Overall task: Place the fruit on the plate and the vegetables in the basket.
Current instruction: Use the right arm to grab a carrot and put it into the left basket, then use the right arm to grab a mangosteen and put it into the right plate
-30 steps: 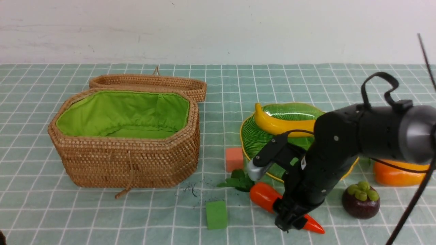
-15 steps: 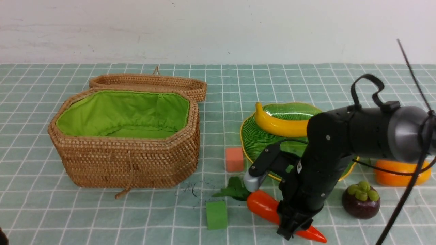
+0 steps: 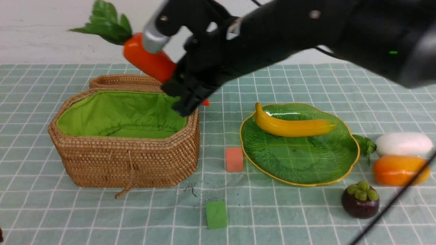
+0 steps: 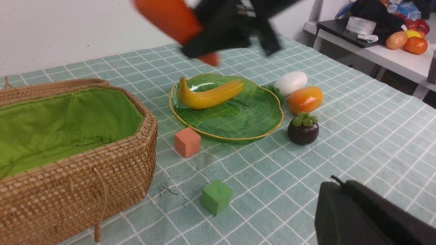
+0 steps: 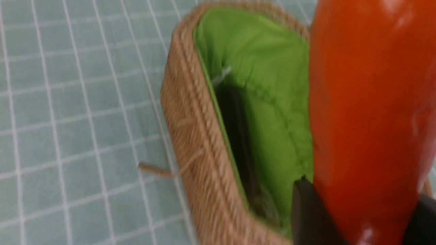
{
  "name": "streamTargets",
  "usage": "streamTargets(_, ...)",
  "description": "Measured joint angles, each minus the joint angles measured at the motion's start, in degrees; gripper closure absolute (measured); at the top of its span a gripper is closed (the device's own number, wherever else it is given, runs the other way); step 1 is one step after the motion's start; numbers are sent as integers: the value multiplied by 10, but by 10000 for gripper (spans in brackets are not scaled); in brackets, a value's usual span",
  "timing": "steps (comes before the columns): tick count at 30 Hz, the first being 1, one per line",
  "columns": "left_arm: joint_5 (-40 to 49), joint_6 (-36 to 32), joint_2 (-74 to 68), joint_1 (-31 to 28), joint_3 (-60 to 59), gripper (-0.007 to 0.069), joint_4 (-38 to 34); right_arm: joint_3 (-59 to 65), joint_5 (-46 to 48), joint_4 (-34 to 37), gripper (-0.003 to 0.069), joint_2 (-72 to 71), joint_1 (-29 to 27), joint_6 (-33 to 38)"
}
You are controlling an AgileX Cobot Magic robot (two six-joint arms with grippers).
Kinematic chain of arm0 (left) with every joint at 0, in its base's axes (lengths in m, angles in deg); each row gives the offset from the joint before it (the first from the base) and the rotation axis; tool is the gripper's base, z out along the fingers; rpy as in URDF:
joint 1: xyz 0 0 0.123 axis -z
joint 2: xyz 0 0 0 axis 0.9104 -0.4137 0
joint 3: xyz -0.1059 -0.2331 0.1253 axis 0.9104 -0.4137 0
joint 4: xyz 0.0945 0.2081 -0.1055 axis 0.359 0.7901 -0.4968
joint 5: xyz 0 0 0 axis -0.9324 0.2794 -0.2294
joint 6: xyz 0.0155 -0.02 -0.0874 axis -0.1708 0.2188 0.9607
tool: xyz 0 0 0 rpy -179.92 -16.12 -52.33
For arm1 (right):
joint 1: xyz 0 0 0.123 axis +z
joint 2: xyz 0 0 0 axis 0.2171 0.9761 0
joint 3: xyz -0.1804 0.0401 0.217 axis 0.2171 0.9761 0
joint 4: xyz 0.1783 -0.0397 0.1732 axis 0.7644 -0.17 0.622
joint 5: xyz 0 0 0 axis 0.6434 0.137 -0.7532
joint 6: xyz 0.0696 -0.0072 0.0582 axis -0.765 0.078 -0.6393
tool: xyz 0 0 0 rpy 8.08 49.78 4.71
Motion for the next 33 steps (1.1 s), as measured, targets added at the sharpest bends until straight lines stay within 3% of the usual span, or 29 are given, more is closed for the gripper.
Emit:
streamTargets(5, 1, 0, 0, 0, 0, 638, 0, -153, 3, 24, 384, 167, 0, 31)
streamTargets(9, 1, 0, 0, 0, 0, 638, 0, -179, 12, 23, 241, 207, 3, 31)
streamTargets(10, 1, 0, 0, 0, 0, 638, 0, -182, 21, 22, 128, 210, 4, 31)
streamTargets(12, 1, 0, 0, 0, 0, 638, 0, -183, 40, 20, 33, 206, 5, 31)
streamTargets(14, -1, 0, 0, 0, 0, 638, 0, -184, 84, 9, -7, 185, 5, 10)
streamTargets(16, -4, -1, 0, 0, 0, 638, 0, -184, 125, -7, -1, 157, 5, -26)
streamTargets(18, -12, -7, 0, 0, 0, 638, -3, -185, 216, -47, 60, 105, 5, -125)
streamTargets(20, -13, -19, -1, 0, 0, 638, -11, -188, 265, -79, 116, 74, 5, -178)
streamTargets(21, -13, -48, -6, 0, 0, 638, -30, -190, 319, -139, 229, 26, 5, -254)
streamTargets(23, -14, -67, -9, 0, 0, 638, -46, -190, 334, -163, 302, 4, 5, -279)
streamTargets(24, -13, -104, -16, 0, 0, 638, -77, -180, 344, -214, 442, -28, 5, -325)
streamTargets(25, -12, -130, -20, 0, 0, 638, -99, -170, 346, -239, 517, -47, 5, -345)
streamTargets(28, -11, -213, -27, 0, 0, 638, -170, -108, 347, -293, 655, -116, -4, -409)
streamTargets(29, -11, -213, -27, 0, 0, 638, -170, -94, 347, -295, 662, -122, -7, -418)
streamTargets(31, -11, -282, -31, 0, 0, 638, -225, 11, 346, -303, 666, -195, -50, -470)
streamTargets(33, -11, -332, -34, 0, 0, 638, -261, 132, 346, -299, 642, -258, -128, -503)
